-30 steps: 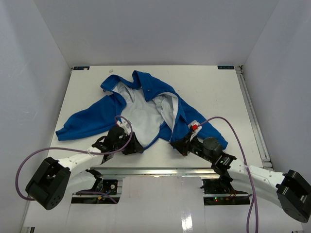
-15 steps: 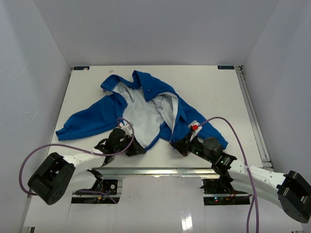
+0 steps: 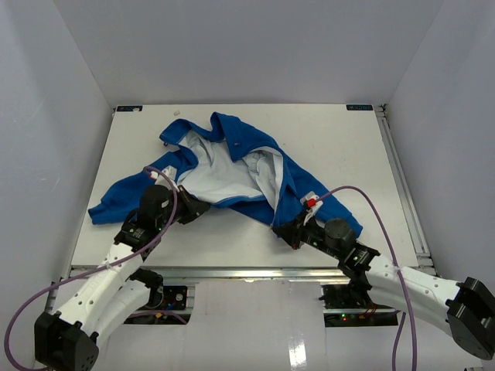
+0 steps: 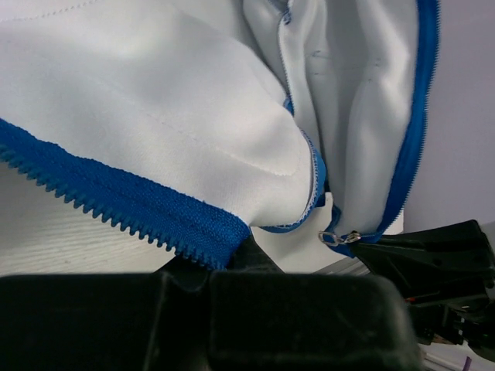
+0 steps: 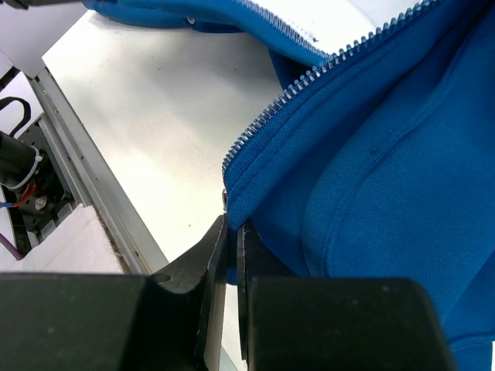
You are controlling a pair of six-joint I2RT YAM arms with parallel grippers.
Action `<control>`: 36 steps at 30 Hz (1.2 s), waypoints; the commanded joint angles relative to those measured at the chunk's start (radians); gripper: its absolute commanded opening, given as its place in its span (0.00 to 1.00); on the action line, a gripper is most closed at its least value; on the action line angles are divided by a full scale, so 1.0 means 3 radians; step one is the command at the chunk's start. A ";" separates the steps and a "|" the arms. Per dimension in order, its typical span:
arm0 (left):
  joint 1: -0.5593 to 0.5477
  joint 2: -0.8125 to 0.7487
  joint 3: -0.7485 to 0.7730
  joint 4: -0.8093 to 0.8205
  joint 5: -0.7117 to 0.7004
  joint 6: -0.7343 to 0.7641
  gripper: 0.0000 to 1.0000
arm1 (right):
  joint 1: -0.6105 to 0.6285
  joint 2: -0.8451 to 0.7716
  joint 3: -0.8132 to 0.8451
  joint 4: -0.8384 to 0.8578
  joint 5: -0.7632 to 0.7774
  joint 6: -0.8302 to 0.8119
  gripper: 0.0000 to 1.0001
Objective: Zip up the jacket
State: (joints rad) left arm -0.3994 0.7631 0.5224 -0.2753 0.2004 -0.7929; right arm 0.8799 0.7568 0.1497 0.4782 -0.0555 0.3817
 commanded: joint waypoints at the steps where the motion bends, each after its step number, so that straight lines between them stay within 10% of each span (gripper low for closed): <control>1: 0.0022 0.0026 -0.0054 -0.0485 -0.0108 0.0023 0.00 | 0.0011 -0.0085 0.0145 0.0036 -0.0044 -0.0017 0.08; 16: -0.0024 -0.0427 -0.0396 -0.0448 -0.0019 -0.0251 0.17 | 0.0012 -0.0186 0.0099 0.0006 -0.0025 -0.0009 0.08; 25: -0.0024 -0.0424 -0.0161 -0.0539 -0.0033 -0.0154 0.01 | 0.0012 -0.0236 0.0073 -0.0024 -0.0009 -0.0014 0.08; 31: -0.0024 -0.0555 -0.0073 -0.0606 0.0050 -0.0197 0.30 | 0.0012 -0.0217 0.0064 -0.0005 -0.0009 -0.0010 0.08; 36: -0.0024 -0.0530 -0.0065 -0.0606 0.0033 -0.0185 0.08 | 0.0012 -0.0242 0.0058 0.0001 -0.0015 -0.0004 0.09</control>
State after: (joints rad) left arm -0.4030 0.5992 0.4675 -0.4492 0.1993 -0.8543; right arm 0.8799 0.6987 0.1497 0.4488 -0.0551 0.3820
